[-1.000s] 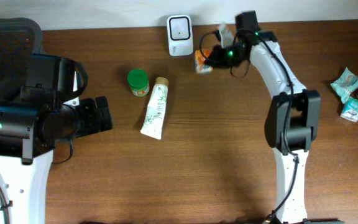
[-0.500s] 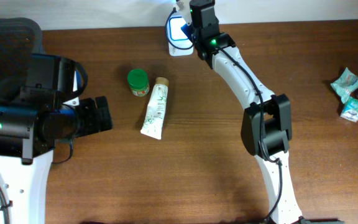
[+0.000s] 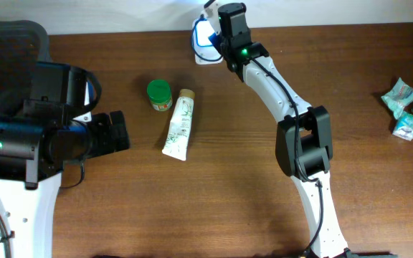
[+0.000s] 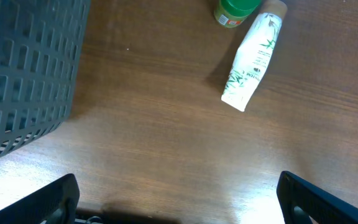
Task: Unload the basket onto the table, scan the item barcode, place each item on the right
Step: 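Carry the orange pack to the right edge and drop it, then reach the right gripper to the white conditioner tube and grasp it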
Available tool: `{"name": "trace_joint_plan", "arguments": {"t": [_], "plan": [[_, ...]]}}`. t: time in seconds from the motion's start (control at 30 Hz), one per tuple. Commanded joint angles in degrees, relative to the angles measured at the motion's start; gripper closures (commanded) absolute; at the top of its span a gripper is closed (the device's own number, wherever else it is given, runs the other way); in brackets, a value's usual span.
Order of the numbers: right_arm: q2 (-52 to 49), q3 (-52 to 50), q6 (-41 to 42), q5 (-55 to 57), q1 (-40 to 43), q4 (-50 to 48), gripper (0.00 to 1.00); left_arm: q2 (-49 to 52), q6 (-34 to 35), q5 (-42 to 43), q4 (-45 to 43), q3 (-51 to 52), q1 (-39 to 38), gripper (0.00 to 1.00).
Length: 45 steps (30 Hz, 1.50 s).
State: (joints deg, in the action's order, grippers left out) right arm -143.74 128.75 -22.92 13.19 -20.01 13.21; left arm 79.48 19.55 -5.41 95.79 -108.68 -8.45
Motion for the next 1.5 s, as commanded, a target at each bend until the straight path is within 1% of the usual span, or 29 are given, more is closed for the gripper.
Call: {"name": "trace_joint_plan", "arguments": {"t": [0.0,0.1,0.13,0.23,0.3,0.43,0.53,0.67,0.7,0.77,0.8,0.83,0.9,0.97,1.0,1.17,1.27,1.3,1.37,1.4,1.47], "plan": [[2.05,2.47,9.84,5.29,3.17,2.21,0.96,-0.66,0.59,-0.2,-0.09,-0.2,0.0,0.01],[4.09,2.47,14.75,7.69,7.19,8.0,0.96,-0.66,0.59,-0.22,-0.11,-0.2,0.0,0.01],[4.79,2.47,17.55,9.75,9.86,12.37,0.96,-0.66,0.59,-0.22,-0.11,-0.2,0.0,0.01],[5.07,2.47,20.59,12.37,15.23,22.16,0.96,-0.66,0.59,-0.22,-0.09,-0.2,0.0,0.01],[4.79,2.45,20.7,12.57,20.28,31.08,0.96,-0.66,0.59,-0.22,-0.09,-0.2,0.0,0.01],[4.63,2.4,20.7,12.55,28.24,40.54,0.96,-0.66,0.59,-0.22,-0.09,-0.2,0.0,0.01],[4.63,2.4,21.92,12.55,33.81,44.41,0.96,-0.66,0.59,-0.2,-0.09,-0.2,0.0,0.01],[4.63,2.4,26.93,12.52,38.93,46.66,0.95,-0.66,0.59,-0.2,-0.09,-0.2,0.0,0.01],[4.63,2.4,27.1,12.17,39.67,46.86,0.82,-0.66,0.59,-0.22,-0.09,-0.2,0.0,0.01],[4.61,2.4,27.08,11.61,40.74,47.12,0.51,-0.66,0.59,-0.22,-0.11,-0.2,0.0,0.01],[4.61,2.4,27.1,11.06,40.89,47.15,0.22,-0.66,0.59,-0.22,-0.11,-0.2,0.0,0.01],[4.61,2.4,27.08,10.25,40.96,47.08,0.17,-0.66,0.59,-0.22,-0.09,-0.2,0.0,0.01],[4.61,2.4,27.08,6.6,40.94,47.06,0.14,-0.66,0.59,-0.2,-0.09,-0.2,0.0,0.01],[4.61,2.4,27.06,-1.01,40.94,46.99,0.12,-0.66,0.59,-0.22,-0.09,-0.2,0.0,0.01],[4.61,2.4,27.06,-6.4,40.94,46.99,0.09,-0.66,0.59,-0.22,-0.09,-0.2,0.0,0.01],[4.61,2.4,27.04,-33.83,40.19,46.6,0.09,-0.66,0.59,-0.22,-0.09,-0.2,0.0,0.01],[4.61,2.4,27.04,-43.8,38.36,46.51,0.09,-0.66,0.59,-0.22,-0.09,-0.2,0.0,0.01],[4.61,2.4,27.04,-46.82,37.44,46.66,0.09,-0.66,0.59,-0.22,-0.09,-0.2,0.0,0.01],[4.61,2.4,27.06,-50.88,34.4,48.63,0.03,-0.66,0.59,-0.2,-0.09,-0.2,0.0,0.01],[4.61,2.4,27.04,-50.95,32.85,50.12,0.01,-0.66,0.59,-0.2,-0.09,-0.2,0.0,0.01],[4.61,2.4,27.04,-50.9,30.12,52.85,0.01,-0.66,0.59,-0.22,-0.09,-0.2,0.0,0.01]]}}
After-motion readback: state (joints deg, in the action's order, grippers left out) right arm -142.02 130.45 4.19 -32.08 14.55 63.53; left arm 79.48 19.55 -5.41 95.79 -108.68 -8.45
